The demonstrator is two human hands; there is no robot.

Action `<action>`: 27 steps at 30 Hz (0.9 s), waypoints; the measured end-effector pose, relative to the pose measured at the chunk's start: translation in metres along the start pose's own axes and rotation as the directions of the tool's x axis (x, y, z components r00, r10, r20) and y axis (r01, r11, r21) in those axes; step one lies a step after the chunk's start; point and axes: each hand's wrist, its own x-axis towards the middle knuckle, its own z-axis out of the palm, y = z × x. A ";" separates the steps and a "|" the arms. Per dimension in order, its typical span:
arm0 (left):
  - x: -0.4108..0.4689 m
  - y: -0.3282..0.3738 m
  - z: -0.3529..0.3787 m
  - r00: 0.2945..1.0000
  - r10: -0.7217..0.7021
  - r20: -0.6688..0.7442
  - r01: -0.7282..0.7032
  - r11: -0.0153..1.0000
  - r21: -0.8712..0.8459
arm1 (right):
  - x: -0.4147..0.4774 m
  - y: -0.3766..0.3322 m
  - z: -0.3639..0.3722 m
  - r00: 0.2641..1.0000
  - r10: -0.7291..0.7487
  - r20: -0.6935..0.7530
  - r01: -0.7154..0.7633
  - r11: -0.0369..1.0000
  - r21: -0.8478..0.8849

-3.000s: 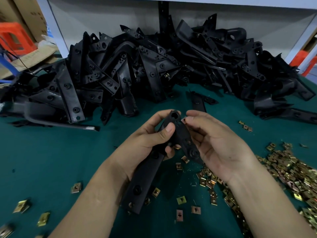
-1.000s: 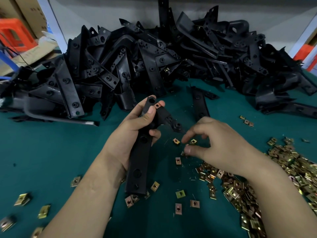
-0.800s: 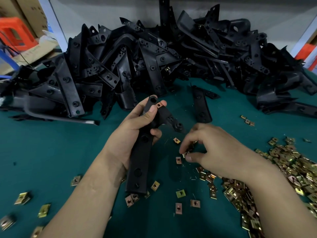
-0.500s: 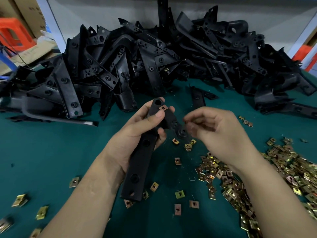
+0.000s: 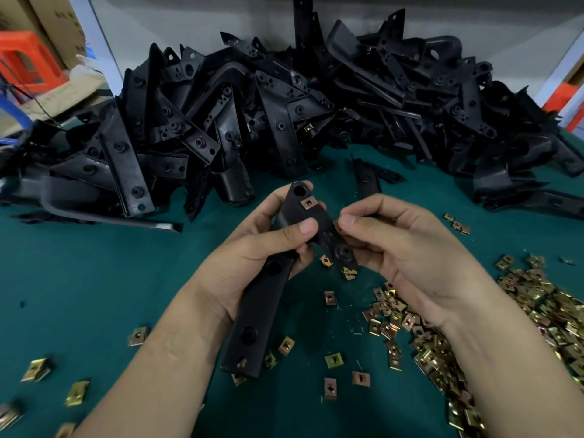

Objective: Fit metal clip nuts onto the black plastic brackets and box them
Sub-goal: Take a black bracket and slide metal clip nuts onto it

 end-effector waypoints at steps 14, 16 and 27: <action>0.000 0.002 0.001 1.000 0.013 0.013 -0.012 0.998 -0.065 | 0.001 0.004 0.004 0.998 0.053 0.025 -0.055 0.993 0.109; 0.000 0.002 0.001 1.000 0.016 0.015 -0.015 0.998 -0.066 | 0.002 0.004 0.005 0.998 0.053 0.019 -0.054 0.992 0.116; -0.001 0.003 0.000 0.999 0.033 0.044 -0.030 0.997 -0.065 | -0.001 0.002 0.005 0.999 0.033 0.016 -0.034 0.995 0.096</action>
